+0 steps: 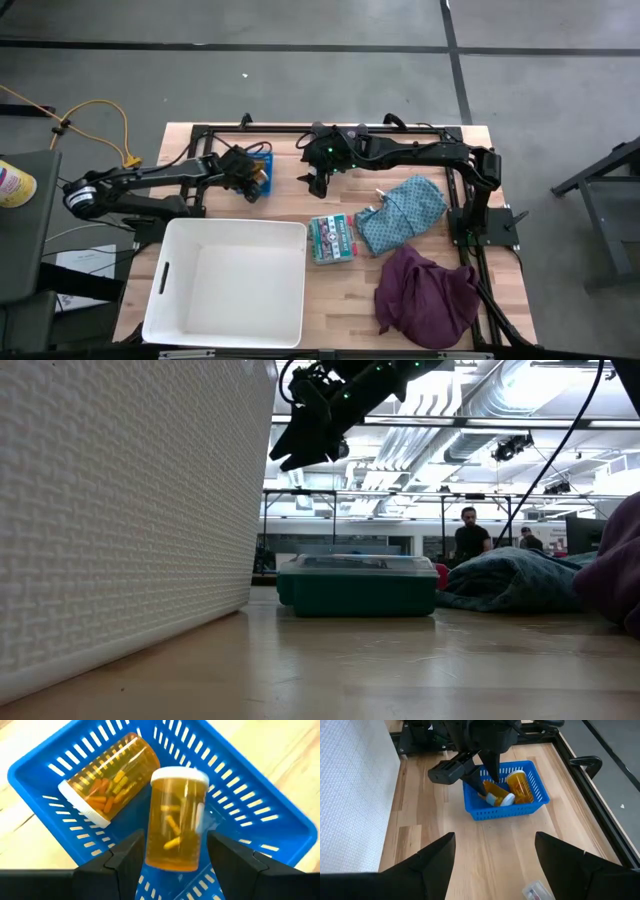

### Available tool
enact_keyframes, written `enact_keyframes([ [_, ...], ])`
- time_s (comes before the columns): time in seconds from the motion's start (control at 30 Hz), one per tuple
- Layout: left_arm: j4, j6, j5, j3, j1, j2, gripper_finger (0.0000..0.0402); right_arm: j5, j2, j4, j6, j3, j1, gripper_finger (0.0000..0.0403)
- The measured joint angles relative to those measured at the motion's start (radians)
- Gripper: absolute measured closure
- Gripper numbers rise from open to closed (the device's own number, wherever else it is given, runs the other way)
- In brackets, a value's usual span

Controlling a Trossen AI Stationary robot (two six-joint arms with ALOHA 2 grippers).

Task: Pick & place medical supplies in basket/bin
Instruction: Put the orange pill bottle into the blue bin, then put the transparent pill bottle into the blue bin

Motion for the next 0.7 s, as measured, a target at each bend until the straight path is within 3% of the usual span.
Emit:
enact_keyframes([
  [0.7, 0.009, 0.028, 0.0, 0.0, -0.003, -0.053, 0.0192, 0.0, 0.0, 0.0, 0.0, 0.0, 0.0, 0.0141],
])
